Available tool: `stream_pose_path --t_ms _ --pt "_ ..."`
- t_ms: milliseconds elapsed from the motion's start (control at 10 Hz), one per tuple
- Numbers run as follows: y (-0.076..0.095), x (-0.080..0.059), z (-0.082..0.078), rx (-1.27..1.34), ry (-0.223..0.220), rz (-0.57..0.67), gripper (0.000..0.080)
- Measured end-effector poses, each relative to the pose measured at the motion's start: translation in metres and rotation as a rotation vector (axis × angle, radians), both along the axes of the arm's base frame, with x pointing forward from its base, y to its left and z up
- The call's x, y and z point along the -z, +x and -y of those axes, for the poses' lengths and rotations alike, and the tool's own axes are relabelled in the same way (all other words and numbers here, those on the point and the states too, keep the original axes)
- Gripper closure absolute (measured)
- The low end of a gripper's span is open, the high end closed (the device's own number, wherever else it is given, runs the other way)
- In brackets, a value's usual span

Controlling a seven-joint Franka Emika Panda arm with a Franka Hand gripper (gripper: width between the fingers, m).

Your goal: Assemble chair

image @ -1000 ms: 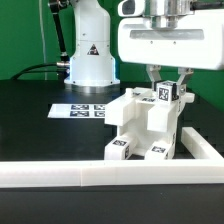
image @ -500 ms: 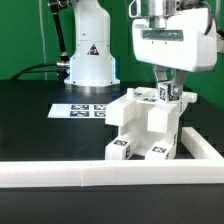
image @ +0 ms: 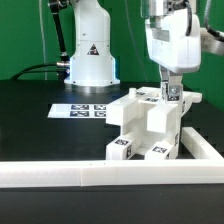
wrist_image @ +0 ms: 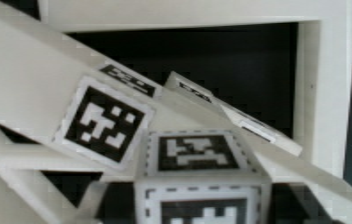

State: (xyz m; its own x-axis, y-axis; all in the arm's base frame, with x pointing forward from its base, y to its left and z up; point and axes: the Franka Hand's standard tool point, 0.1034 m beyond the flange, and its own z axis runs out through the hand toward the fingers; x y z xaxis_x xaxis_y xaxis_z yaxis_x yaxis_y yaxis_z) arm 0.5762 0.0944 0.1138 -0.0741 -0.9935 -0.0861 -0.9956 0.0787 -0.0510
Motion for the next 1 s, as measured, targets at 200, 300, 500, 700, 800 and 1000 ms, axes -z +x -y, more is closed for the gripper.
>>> stream_pose_path --t_ms 200,300,500,700,800,1000 --pt "0.0 0.0 0.0 0.003 0.0 0.0 0.0512" --pt "0.0 0.0 0.0 -0.005 -0.001 0.0 0.0328" --pt "-0.001 0.003 -0.003 -0.089 -0.009 0.0 0.0168" --pt "-0.002 0.003 -0.008 -0.275 -0.018 0.016 0.0153" --pt "-0.002 0.003 -0.009 -0.373 -0.023 0.024 0.0153" --pt "-0.002 0.003 -0.011 -0.583 -0.034 0.04 0.015"
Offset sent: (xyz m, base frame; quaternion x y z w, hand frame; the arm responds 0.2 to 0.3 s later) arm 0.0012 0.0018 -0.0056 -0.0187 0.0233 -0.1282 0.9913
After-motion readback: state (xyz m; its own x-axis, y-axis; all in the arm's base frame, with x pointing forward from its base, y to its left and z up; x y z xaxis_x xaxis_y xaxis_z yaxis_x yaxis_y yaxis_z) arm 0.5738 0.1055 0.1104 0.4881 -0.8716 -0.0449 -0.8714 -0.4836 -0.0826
